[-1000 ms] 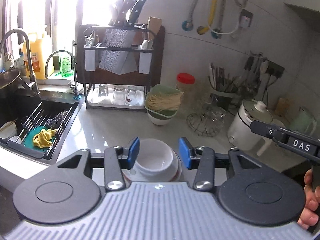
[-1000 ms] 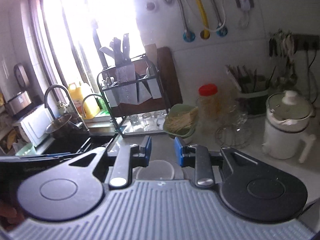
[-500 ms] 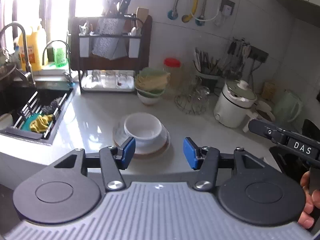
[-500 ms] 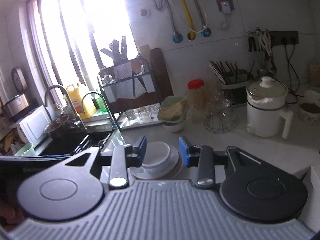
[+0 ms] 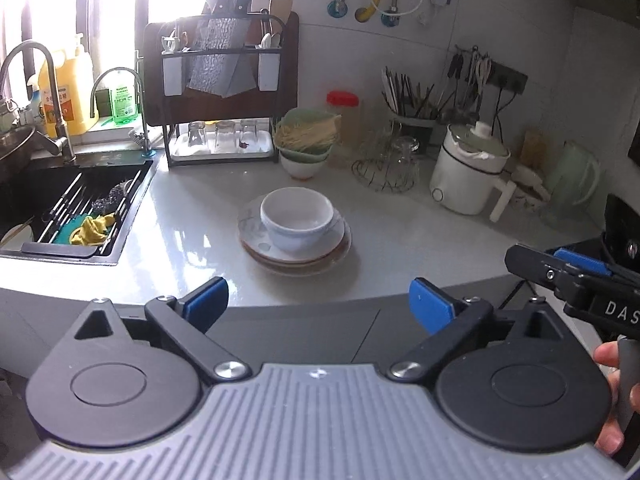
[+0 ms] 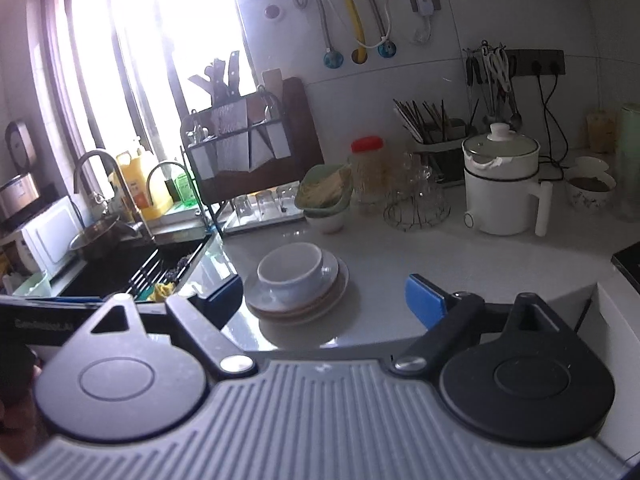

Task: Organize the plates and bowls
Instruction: 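Raise both grippers away from the bowl on the plate stack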

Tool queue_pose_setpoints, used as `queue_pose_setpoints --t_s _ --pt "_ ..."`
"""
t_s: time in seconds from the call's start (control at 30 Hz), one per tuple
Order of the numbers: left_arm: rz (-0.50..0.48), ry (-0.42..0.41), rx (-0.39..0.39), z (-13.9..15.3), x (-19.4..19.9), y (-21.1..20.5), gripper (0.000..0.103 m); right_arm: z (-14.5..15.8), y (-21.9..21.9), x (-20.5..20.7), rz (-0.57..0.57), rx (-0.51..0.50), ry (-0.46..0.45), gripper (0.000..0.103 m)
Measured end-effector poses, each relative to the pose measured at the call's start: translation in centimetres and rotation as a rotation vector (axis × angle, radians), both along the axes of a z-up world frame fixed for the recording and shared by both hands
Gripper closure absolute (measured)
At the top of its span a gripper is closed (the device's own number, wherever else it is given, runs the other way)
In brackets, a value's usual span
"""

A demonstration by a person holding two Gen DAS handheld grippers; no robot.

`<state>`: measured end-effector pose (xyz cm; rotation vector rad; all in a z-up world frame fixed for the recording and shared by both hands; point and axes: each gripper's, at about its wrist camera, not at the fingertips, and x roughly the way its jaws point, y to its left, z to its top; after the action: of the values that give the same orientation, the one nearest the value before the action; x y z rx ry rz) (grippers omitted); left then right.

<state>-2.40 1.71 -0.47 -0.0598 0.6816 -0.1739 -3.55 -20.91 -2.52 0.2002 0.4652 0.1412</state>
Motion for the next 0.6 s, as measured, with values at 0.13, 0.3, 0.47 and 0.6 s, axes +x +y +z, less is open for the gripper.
queue_pose_setpoints --t_s 0.13,0.3,0.47,0.6 --pt "0.002 -0.007 -0.004 -0.3 -0.5 0.2 0.004 0.0 0.2 -0.9 -0.01 -0.016 -0.009 0.013" --pt "0.036 -0.022 -0.02 0.2 -0.1 1.1 0.004 0.3 0.2 -0.8 -0.028 -0.033 -0.016 0.013" --pt "0.042 -0.007 -0.028 0.1 0.4 1.3 0.004 0.2 0.5 -0.7 -0.011 -0.032 -0.009 0.014" --pt "0.035 0.0 -0.023 0.1 0.8 1.1 0.004 0.3 0.3 -0.6 -0.023 -0.029 -0.013 0.013"
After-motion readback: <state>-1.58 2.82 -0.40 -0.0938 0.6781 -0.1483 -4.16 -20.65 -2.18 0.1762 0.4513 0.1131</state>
